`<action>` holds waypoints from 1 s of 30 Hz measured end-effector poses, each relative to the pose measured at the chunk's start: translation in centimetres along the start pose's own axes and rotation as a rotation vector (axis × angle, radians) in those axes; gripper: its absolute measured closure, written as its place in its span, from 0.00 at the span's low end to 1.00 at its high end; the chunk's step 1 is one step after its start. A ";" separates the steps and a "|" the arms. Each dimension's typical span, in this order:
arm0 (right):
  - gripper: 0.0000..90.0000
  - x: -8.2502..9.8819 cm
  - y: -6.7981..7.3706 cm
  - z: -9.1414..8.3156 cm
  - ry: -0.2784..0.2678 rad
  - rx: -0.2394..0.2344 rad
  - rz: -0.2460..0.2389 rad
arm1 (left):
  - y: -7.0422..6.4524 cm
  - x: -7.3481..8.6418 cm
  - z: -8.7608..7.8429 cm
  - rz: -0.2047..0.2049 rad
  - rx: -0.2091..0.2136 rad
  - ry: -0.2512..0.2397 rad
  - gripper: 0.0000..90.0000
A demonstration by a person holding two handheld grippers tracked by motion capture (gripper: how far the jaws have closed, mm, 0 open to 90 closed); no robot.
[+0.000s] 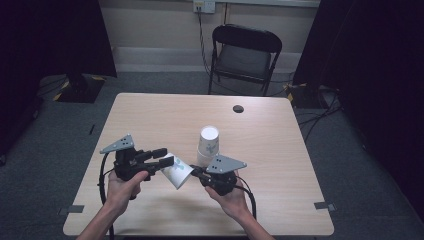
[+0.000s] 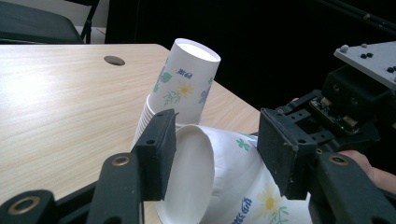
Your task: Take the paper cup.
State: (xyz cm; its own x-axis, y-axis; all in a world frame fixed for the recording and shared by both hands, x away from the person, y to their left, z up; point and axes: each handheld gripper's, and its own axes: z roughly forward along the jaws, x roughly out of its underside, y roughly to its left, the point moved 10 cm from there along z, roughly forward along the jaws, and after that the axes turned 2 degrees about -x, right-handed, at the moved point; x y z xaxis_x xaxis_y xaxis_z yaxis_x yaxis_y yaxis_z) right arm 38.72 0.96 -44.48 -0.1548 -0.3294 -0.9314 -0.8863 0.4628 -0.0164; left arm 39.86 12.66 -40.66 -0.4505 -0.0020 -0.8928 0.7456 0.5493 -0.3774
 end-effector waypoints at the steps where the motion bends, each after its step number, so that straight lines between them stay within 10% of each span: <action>1: 0.99 0.0 0.0 0.0 0.000 -0.001 0.002 | 0.0 0.0 0.0 -0.004 0.000 0.001 0.53; 30: 0.99 -0.6 -0.7 -1.1 -0.009 0.003 0.028 | 0.9 1.7 0.6 0.040 -0.013 0.062 0.56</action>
State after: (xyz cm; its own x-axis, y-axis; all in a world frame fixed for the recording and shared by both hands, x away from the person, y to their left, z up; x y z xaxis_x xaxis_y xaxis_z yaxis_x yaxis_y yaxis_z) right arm 38.90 -0.10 -43.51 -0.1758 -0.3091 -0.9346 -0.8804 0.4741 0.0088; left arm 40.04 12.60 -42.70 -0.4506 0.0720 -0.8898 0.7571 0.5590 -0.3381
